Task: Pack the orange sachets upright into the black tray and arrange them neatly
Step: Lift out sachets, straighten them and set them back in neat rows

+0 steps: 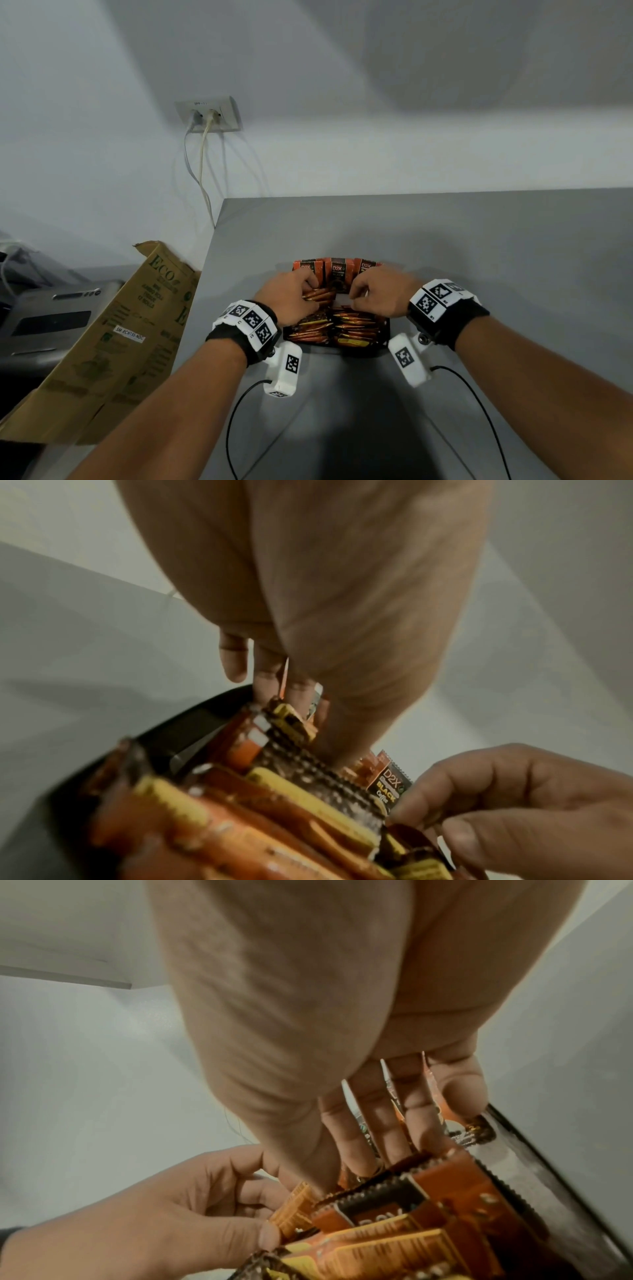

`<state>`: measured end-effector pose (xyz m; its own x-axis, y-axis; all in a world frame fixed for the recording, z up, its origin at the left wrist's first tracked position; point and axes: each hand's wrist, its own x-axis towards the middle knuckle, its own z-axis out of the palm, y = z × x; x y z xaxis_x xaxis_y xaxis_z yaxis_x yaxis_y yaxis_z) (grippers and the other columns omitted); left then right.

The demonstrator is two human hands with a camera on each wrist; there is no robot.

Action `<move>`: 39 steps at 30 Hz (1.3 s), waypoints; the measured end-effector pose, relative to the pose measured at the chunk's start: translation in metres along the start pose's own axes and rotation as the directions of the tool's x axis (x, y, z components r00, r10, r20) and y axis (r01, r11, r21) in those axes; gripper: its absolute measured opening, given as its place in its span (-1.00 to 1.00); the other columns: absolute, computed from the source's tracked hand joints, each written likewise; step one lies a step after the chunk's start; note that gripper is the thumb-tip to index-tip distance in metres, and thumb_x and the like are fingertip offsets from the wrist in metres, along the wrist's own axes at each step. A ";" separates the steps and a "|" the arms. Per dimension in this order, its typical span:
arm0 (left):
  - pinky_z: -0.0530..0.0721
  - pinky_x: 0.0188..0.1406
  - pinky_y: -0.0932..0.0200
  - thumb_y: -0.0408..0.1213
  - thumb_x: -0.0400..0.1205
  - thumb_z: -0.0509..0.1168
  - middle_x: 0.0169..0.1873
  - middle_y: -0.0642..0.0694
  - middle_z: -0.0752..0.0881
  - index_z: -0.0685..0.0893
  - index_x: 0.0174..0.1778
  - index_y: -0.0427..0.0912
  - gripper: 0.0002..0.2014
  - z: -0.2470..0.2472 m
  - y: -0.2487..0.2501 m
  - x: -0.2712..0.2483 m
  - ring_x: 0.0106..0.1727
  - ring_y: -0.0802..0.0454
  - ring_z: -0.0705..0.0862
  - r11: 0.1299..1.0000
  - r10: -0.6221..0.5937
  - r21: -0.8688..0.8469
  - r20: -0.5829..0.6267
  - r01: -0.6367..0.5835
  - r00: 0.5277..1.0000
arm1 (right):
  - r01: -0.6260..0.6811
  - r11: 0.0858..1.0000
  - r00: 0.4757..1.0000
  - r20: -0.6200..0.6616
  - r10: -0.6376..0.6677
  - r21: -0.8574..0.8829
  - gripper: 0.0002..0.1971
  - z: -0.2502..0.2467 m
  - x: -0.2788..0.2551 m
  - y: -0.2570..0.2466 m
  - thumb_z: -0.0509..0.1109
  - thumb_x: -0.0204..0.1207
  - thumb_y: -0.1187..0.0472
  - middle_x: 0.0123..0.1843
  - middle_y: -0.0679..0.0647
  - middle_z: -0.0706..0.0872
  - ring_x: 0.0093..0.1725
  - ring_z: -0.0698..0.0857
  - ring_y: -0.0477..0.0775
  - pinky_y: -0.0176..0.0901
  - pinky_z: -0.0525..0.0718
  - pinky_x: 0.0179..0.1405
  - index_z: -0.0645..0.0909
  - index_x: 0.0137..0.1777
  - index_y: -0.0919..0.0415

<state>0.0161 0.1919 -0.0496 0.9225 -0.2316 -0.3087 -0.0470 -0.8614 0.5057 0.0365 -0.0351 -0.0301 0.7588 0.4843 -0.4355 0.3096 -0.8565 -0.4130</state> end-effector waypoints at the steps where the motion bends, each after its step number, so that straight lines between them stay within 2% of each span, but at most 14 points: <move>1: 0.69 0.19 0.09 -0.13 0.59 0.47 0.10 0.09 0.72 0.62 0.27 0.04 -0.66 0.001 -0.001 0.001 0.13 0.07 0.70 1.000 -0.004 -0.001 0.004 0.004 1.000 | 0.005 1.000 1.000 -0.011 -0.005 -0.007 -0.72 0.001 0.001 -0.001 0.39 0.59 -0.13 0.13 -0.13 0.77 0.07 0.69 -0.11 -0.23 0.62 0.04 0.76 0.16 -0.03; 6: 0.76 0.04 -0.02 -0.14 0.68 0.37 -0.02 0.05 0.78 0.69 0.11 0.07 -0.89 0.004 0.002 0.003 -0.04 0.03 0.73 1.000 -0.002 0.017 -0.118 0.004 0.993 | 0.022 0.998 0.999 -0.036 -0.024 -0.052 -0.73 -0.003 0.009 -0.009 0.42 0.58 -0.10 0.13 -0.12 0.78 -0.03 0.66 -0.13 -0.43 0.40 -0.29 0.78 0.15 0.00; 11: 0.79 -0.20 0.04 -0.27 0.67 0.30 -0.15 0.02 0.79 0.66 0.03 0.01 -0.90 -0.005 0.001 -0.005 -0.21 0.06 0.76 0.982 -0.062 -0.186 -0.286 0.008 0.956 | -0.009 1.000 1.000 0.024 0.009 -0.028 -0.63 -0.005 0.006 -0.010 0.45 0.52 -0.20 0.10 -0.14 0.77 -0.03 0.67 -0.12 -0.34 0.50 -0.23 0.76 0.19 -0.02; 14: 0.67 -0.37 0.28 -0.31 0.67 0.31 -0.21 0.02 0.79 0.64 -0.03 -0.01 -0.92 -0.010 0.000 -0.014 -0.27 0.11 0.75 0.940 -0.151 -0.341 -0.378 0.014 0.914 | -0.035 0.999 0.999 0.036 0.035 -0.011 -0.66 -0.004 0.005 -0.012 0.47 0.53 -0.15 0.10 -0.13 0.77 -0.05 0.67 -0.13 -0.32 0.56 -0.18 0.77 0.18 0.01; 16: 0.61 -0.36 0.34 -0.32 0.67 0.31 -0.16 0.01 0.78 0.64 0.01 -0.04 -0.92 -0.011 -0.002 -0.020 -0.21 0.07 0.76 0.894 -0.225 -0.448 -0.406 0.022 0.886 | -0.034 0.999 0.999 0.033 0.034 -0.008 -0.71 -0.001 0.009 -0.014 0.45 0.55 -0.08 0.11 -0.08 0.78 -0.01 0.69 -0.09 -0.30 0.60 -0.15 0.78 0.15 0.04; 19: 0.70 -0.31 0.24 -0.33 0.70 0.30 -0.13 -0.01 0.79 0.55 0.21 0.04 -0.78 -0.009 -0.002 -0.030 -0.20 0.01 0.80 0.806 -0.290 -0.591 -0.379 0.011 0.878 | -0.030 0.999 0.998 0.046 0.032 -0.043 -0.71 0.003 0.014 -0.020 0.41 0.55 -0.10 0.02 -0.04 0.80 -0.02 0.74 -0.05 -0.20 0.71 -0.09 0.80 0.05 0.07; 21: 0.78 -0.19 0.02 -0.36 0.72 0.27 -0.15 -0.04 0.81 0.52 0.18 0.11 -0.76 -0.004 -0.005 -0.035 -0.21 -0.04 0.82 0.783 -0.288 -0.622 -0.364 -0.001 0.886 | -0.024 0.998 0.999 0.038 0.026 -0.063 -0.71 0.003 0.016 -0.023 0.38 0.56 -0.09 0.00 -0.01 0.81 -0.03 0.75 -0.01 -0.08 0.76 0.03 0.80 0.03 0.09; 23: 0.81 -0.09 -0.04 -0.41 0.75 0.19 -0.09 0.02 0.80 0.60 0.08 0.10 -0.75 0.002 -0.009 -0.040 -0.17 0.00 0.83 0.774 -0.287 -0.633 -0.336 0.011 0.897 | -0.020 0.997 0.999 0.033 0.022 -0.076 -0.72 0.001 0.018 -0.024 0.33 0.63 -0.04 0.01 0.01 0.80 -0.04 0.75 -0.01 -0.09 0.75 0.01 0.78 0.07 0.10; 26: 0.77 -0.06 0.10 -0.41 0.77 0.15 -0.05 0.02 0.82 0.72 0.02 -0.03 -0.74 0.009 -0.013 -0.045 -0.05 0.01 0.82 0.743 -0.333 -0.667 -0.299 0.053 0.894 | -0.006 0.996 1.000 0.020 0.007 -0.087 -0.74 -0.001 0.019 -0.023 0.28 0.68 0.03 0.08 0.01 0.79 -0.02 0.73 -0.01 -0.16 0.68 -0.03 0.76 0.13 0.11; 29: 0.66 -0.07 0.25 -0.31 0.71 0.33 -0.03 -0.02 0.81 0.75 0.00 -0.11 -0.92 0.013 -0.015 -0.049 0.00 0.05 0.79 0.658 -0.399 -0.751 -0.285 0.056 0.871 | 0.026 0.995 1.000 -0.005 -0.026 -0.101 -0.74 0.000 0.017 -0.021 0.27 0.69 0.09 0.22 0.00 0.76 0.09 0.72 0.02 -0.14 0.67 0.10 0.74 0.23 0.09; 30: 0.65 -0.04 0.25 -0.29 0.66 0.42 -0.02 -0.01 0.78 0.74 0.00 -0.08 -0.95 0.013 -0.015 -0.050 0.02 0.06 0.77 0.666 -0.404 -0.744 -0.301 0.052 0.864 | 0.043 0.993 0.999 -0.010 -0.045 -0.108 -0.73 -0.001 0.015 -0.021 0.29 0.69 0.11 0.27 -0.01 0.74 0.15 0.71 0.03 -0.16 0.64 0.13 0.73 0.28 0.09; 32: 0.74 -0.01 0.11 -0.33 0.58 0.50 0.00 -0.01 0.74 0.65 0.04 0.01 -0.78 0.013 -0.015 -0.051 0.01 0.04 0.77 0.683 -0.401 -0.729 -0.323 0.045 0.857 | 0.072 0.992 0.997 -0.013 -0.073 -0.099 -0.72 -0.003 0.013 -0.022 0.34 0.67 0.10 0.31 -0.03 0.72 0.21 0.69 0.01 -0.21 0.60 0.14 0.71 0.33 0.08; 35: 0.81 -0.05 0.02 -0.42 0.56 0.51 -0.06 -0.06 0.78 0.53 0.16 0.06 -0.59 0.007 -0.011 -0.048 -0.07 0.04 0.81 0.684 -0.372 -0.729 -0.322 0.023 0.870 | 0.069 0.996 0.997 -0.027 -0.071 -0.051 -0.74 -0.006 0.012 -0.020 0.43 0.63 0.09 0.25 -0.07 0.75 0.07 0.64 -0.11 -0.28 0.50 0.03 0.75 0.28 0.06; 39: 0.80 0.01 -0.07 -0.45 0.56 0.47 -0.07 -0.12 0.83 0.65 0.08 -0.12 -0.75 0.006 -0.006 -0.042 -0.05 -0.08 0.84 0.644 -0.364 -0.764 -0.259 0.041 0.895 | 0.037 0.999 0.996 -0.076 -0.039 -0.033 -0.78 -0.009 0.011 -0.017 0.41 0.63 0.13 0.21 -0.10 0.77 0.02 0.62 -0.15 -0.28 0.48 -0.01 0.79 0.21 0.00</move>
<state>-0.0245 0.2039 -0.0448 0.9417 0.2237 -0.2513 0.2999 -0.2192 0.9284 0.0442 -0.0166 -0.0207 0.7876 0.5023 -0.3570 0.3557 -0.8436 -0.4024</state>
